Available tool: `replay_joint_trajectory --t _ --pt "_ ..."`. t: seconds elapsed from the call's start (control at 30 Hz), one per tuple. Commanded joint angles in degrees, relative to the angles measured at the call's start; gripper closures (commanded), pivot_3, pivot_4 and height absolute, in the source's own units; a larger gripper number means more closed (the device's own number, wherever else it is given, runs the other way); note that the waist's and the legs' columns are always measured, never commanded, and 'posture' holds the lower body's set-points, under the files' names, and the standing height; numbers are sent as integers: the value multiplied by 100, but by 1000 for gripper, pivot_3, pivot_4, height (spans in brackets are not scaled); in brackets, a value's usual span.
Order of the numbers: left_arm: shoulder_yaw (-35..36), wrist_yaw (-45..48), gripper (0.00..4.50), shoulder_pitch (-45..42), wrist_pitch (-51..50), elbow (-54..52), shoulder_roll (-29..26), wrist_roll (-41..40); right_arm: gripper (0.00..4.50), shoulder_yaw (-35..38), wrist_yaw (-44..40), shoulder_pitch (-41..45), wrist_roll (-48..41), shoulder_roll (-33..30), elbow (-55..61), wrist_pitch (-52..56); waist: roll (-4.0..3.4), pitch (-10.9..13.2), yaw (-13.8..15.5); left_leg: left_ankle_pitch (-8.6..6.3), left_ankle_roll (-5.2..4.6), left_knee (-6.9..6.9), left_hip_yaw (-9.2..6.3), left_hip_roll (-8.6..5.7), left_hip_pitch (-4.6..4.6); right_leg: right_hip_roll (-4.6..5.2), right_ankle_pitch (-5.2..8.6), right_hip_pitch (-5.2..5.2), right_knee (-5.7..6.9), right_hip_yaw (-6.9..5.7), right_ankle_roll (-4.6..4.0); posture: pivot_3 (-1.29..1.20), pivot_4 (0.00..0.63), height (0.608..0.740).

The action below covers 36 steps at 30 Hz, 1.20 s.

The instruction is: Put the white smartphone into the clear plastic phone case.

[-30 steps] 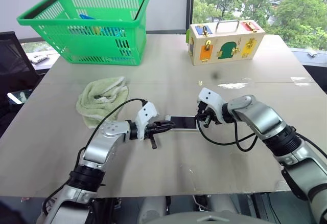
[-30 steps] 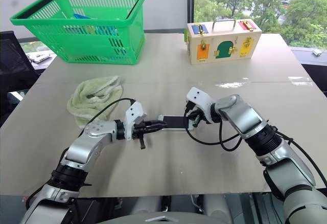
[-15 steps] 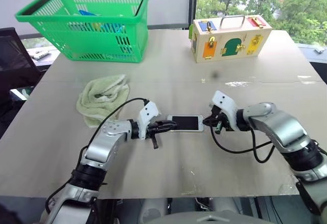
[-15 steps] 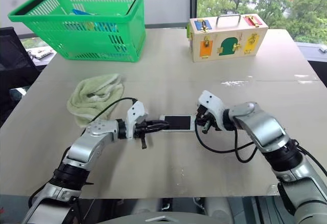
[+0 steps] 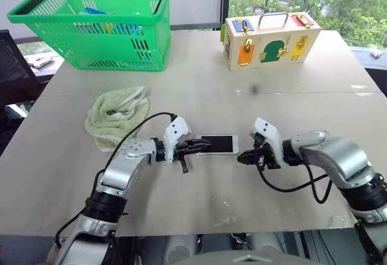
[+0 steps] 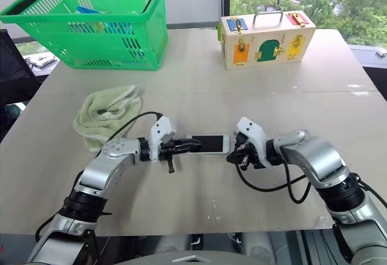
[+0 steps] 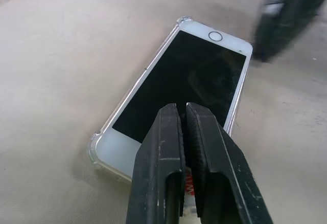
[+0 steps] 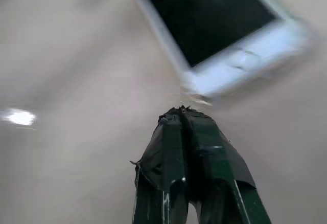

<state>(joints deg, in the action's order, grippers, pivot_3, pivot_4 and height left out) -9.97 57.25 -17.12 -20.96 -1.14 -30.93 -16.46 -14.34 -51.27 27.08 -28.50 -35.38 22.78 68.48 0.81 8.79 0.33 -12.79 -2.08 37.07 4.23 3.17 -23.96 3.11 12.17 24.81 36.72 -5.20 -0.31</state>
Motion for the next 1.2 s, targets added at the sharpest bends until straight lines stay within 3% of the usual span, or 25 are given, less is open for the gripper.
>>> replay_joint_trajectory --t 0.03,0.17,0.37,0.77,1.2 --pt "-131 -77 4232 127 -154 6 -22 133 4500 529 -54 55 -530 41 387 85 4 4 17 0 1 0 0 0 -1 0 0 0 -2 -1 0 0 150 740" --pt "-135 -86 4232 147 -176 -36 -39 123 4500 385 354 89 -358 307 185 -171 9 12 32 -1 2 0 0 0 -1 2 0 0 -5 -1 0 0 150 740" --pt "-134 -106 4232 135 -187 -58 -51 127 4500 -340 659 152 299 197 -394 -514 10 16 42 -1 2 1 2 -3 -2 4 0 0 -5 -1 0 0 150 740" --pt "-128 -110 4232 126 -232 -87 -48 114 4500 -1037 561 281 536 16 -1190 -286 14 12 44 -1 2 2 1 -3 3 5 0 -2 -5 -3 0 0 150 740" --pt "-138 -125 4232 171 -214 -132 -25 136 4500 -1568 670 407 899 495 -2290 -281 23 -74 23 -13 23 2 -6 1 26 9 0 -15 -3 -7 0 0 150 740"
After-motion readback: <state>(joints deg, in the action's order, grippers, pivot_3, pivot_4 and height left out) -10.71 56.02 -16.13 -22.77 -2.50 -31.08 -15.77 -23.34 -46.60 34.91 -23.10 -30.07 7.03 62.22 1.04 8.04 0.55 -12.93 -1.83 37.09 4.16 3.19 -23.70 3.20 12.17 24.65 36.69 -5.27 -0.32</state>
